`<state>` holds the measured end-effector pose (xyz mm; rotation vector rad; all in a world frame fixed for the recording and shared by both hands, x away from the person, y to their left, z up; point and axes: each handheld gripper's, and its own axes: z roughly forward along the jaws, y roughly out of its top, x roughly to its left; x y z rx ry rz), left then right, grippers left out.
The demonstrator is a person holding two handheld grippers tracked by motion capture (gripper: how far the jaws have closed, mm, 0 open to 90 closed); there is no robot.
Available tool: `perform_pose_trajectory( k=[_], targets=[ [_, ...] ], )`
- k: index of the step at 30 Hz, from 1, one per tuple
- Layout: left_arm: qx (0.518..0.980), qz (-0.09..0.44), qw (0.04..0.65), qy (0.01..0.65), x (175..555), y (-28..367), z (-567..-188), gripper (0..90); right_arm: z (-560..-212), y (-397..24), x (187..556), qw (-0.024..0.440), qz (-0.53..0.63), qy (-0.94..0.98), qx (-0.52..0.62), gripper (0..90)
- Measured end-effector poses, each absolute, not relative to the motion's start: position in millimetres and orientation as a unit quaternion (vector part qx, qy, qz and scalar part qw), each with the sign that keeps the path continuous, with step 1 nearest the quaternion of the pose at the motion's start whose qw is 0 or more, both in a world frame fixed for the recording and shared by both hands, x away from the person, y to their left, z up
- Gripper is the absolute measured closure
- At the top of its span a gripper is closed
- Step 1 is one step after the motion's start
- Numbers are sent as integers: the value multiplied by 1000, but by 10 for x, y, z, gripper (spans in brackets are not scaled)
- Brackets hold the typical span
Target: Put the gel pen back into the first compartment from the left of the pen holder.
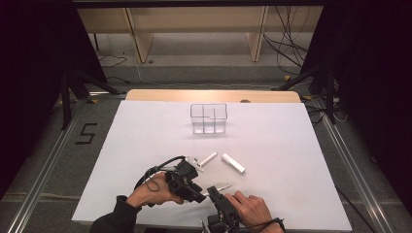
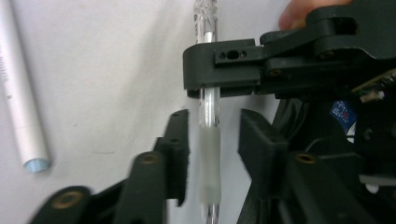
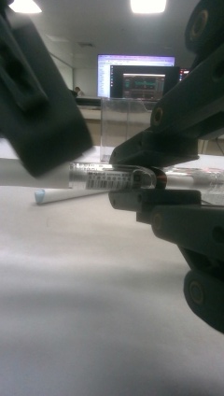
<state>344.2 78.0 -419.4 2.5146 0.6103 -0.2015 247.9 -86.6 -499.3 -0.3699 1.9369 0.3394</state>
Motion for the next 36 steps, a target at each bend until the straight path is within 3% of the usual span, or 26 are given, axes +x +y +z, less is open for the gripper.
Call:
perform_pose_trajectory(
  k=[14, 28, 36],
  targets=[
    [915, -15, 310, 259, 3499, 1094, -4022, 325, -4914, -1050, 2615, 532, 155, 825, -111, 796],
    [883, 42, 379, 273, 3507, 1219, -4170, 254, -4589, -1287, 2986, 488, 253, 834, 34, 795],
    [846, 66, 435, 300, 3458, 1360, -4305, 220, -4312, -1422, 3276, 413, 354, 824, 159, 794]
  ],
)
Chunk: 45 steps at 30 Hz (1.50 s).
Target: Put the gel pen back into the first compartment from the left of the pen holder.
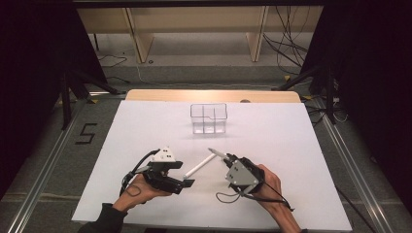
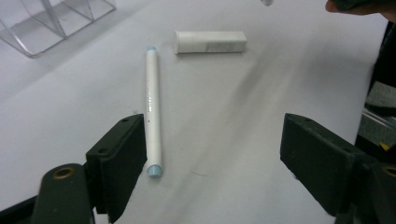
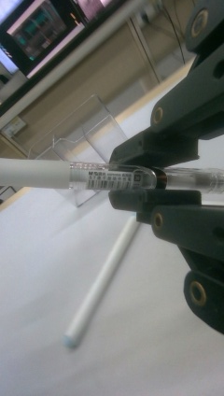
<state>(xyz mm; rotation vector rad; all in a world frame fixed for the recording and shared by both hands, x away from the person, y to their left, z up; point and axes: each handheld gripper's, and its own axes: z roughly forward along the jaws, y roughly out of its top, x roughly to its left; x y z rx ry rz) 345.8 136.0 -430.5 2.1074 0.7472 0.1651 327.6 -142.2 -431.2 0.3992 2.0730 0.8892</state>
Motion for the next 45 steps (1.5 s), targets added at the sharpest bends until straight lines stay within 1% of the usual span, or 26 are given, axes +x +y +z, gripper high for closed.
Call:
perform_pose_trajectory(
  k=[5, 10, 14, 20, 28, 45],
  targets=[
    [825, 90, 451, 329, 3439, 1447, -4416, 215, -4214, -1490, 3488, 322, 426, 812, 238, 793],
    [808, 107, 460, 353, 3427, 1542, -4515, 215, -4168, -1480, 3700, 252, 476, 795, 281, 793],
    [801, 110, 465, 360, 3410, 1597, -4560, 213, -4144, -1435, 3865, 213, 505, 779, 306, 793],
    [799, 108, 469, 361, 3376, 1645, -4624, 207, -4101, -1377, 4089, 168, 534, 757, 337, 793],
    [789, 118, 478, 366, 3348, 1660, -4662, 198, -4007, -1328, 4292, 146, 552, 738, 360, 793],
    [791, 120, 478, 363, 3316, 1636, -4690, 181, -3837, -1137, 4657, 149, 549, 730, 380, 793]
  ],
)
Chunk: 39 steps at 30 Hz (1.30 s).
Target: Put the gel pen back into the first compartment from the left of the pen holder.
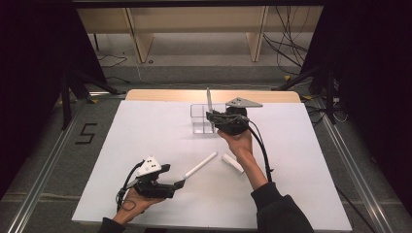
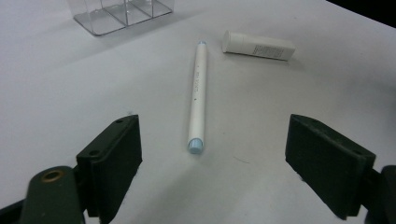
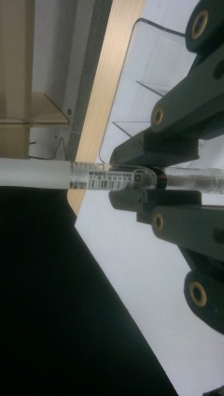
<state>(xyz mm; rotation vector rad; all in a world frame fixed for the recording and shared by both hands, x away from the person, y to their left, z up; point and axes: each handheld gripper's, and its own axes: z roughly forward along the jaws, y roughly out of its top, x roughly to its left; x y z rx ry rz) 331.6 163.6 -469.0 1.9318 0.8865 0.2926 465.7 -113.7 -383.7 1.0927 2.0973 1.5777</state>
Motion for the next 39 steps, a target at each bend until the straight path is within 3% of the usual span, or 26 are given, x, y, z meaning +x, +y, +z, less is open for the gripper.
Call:
perform_pose_trajectory(
  k=[23, 39],
  targets=[
    [786, 122, 484, 365, 3326, 1657, -4689, 175, -3664, -883, 5074, 154, 537, 728, 397, 793],
    [788, 124, 482, 362, 3326, 1646, -4697, 173, -3784, -634, 5295, 160, 525, 724, 417, 792]
  ],
)
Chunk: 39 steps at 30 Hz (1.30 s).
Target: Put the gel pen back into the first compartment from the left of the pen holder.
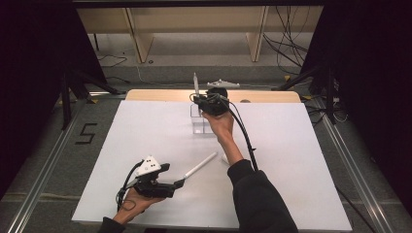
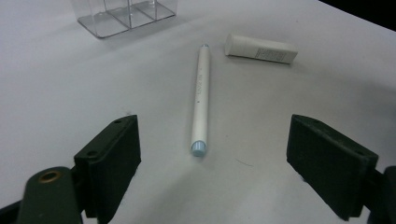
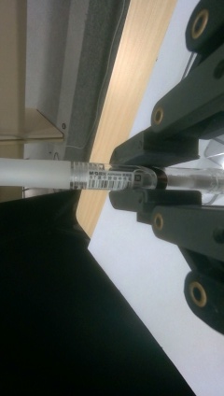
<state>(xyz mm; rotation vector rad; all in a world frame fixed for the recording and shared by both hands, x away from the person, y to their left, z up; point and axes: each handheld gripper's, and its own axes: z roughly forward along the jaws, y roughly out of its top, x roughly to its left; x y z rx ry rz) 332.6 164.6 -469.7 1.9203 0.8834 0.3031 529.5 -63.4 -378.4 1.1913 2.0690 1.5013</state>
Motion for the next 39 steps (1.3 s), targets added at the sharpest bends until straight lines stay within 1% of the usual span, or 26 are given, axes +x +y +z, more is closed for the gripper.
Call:
perform_pose_trajectory(
  k=[17, 34, 39],
  targets=[
    [791, 125, 481, 357, 3317, 1631, -4696, 171, -3849, -482, 5474, 178, 501, 732, 427, 792],
    [790, 122, 481, 359, 3322, 1622, -4709, 171, -3924, -456, 5542, 195, 473, 743, 430, 790],
    [790, 123, 481, 360, 3320, 1626, -4707, 171, -3966, -443, 5555, 193, 469, 744, 435, 789]
  ],
)
